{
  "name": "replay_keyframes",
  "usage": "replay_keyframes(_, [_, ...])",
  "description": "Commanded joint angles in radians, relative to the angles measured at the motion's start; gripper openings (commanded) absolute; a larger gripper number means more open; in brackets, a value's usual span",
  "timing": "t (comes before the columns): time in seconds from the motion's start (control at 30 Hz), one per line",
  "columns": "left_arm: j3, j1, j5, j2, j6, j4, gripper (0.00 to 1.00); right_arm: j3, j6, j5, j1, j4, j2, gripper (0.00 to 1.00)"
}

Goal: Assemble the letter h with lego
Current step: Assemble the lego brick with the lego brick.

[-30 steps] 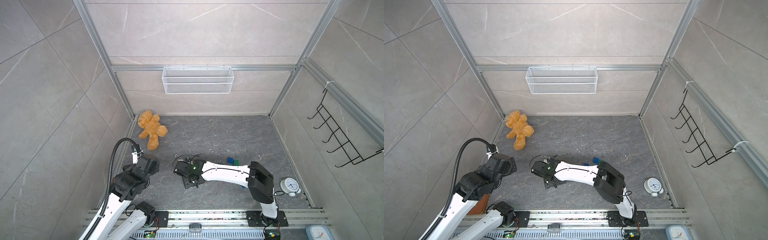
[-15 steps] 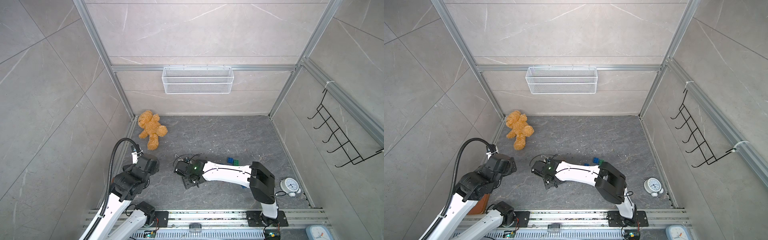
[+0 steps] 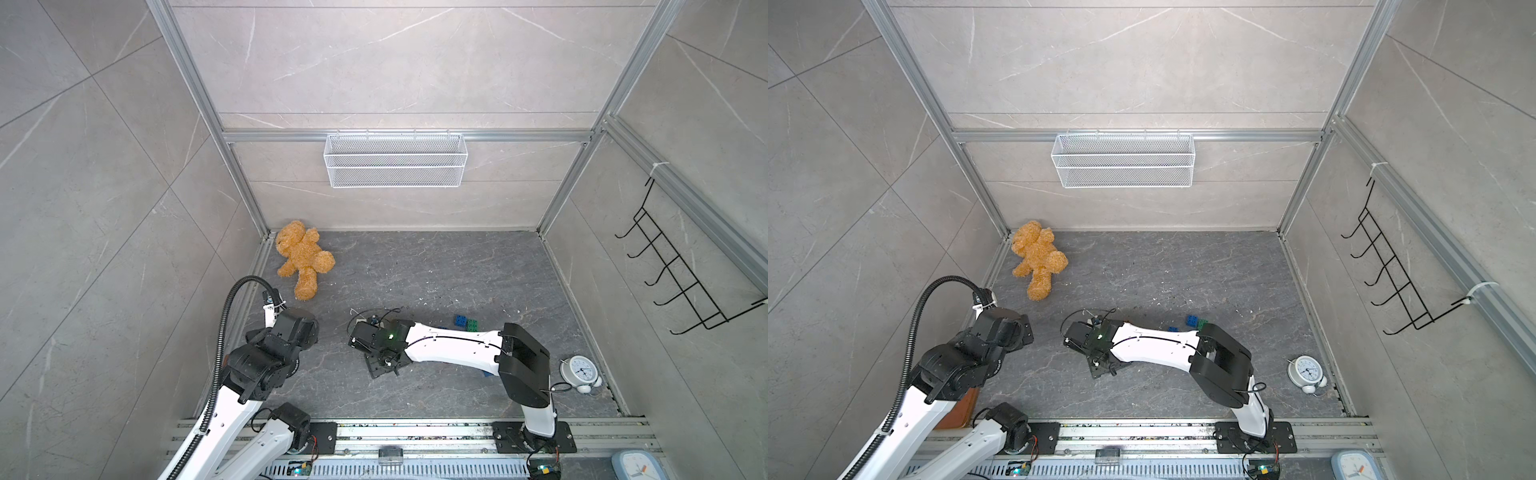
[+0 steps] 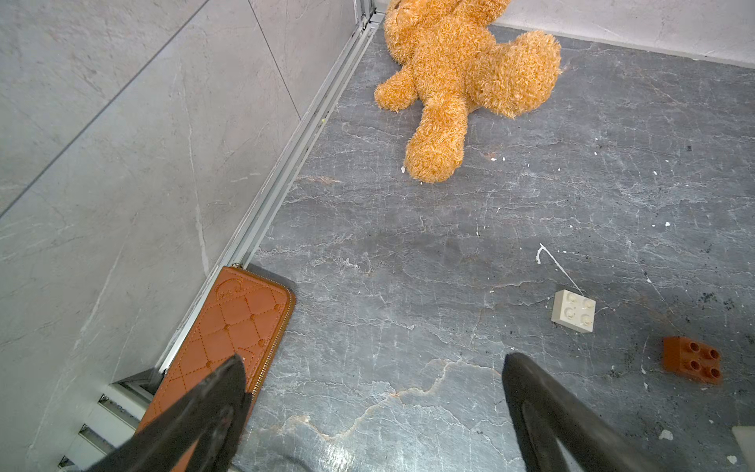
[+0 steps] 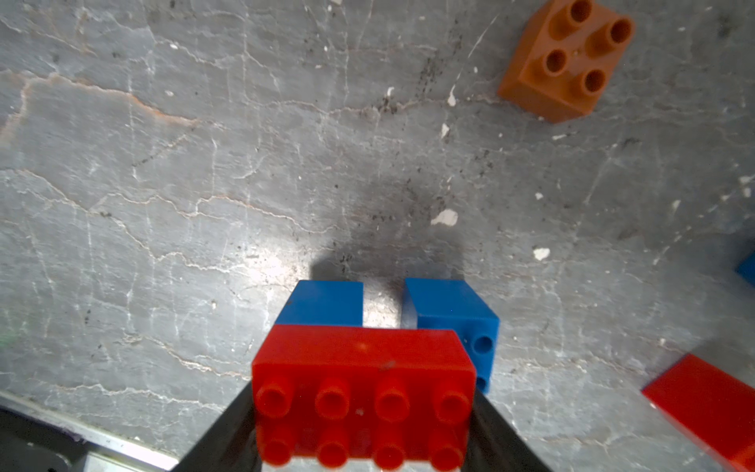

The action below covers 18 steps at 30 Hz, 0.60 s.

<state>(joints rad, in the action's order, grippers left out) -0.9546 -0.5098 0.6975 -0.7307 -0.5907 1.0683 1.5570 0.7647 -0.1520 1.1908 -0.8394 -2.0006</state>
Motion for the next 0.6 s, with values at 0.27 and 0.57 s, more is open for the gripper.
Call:
replay_keyframes(0.27, [-0.005,0.007,-0.003,-0.01,0.019,-0.022,0.99,-0.029,-0.028,0.007,-0.013,0.009,0.012,0.0])
replay_keyframes(0.57, [-0.004,0.011,-0.007,-0.014,0.02,-0.024,0.99,-0.077,-0.036,0.037,-0.016,0.046,0.008,0.0])
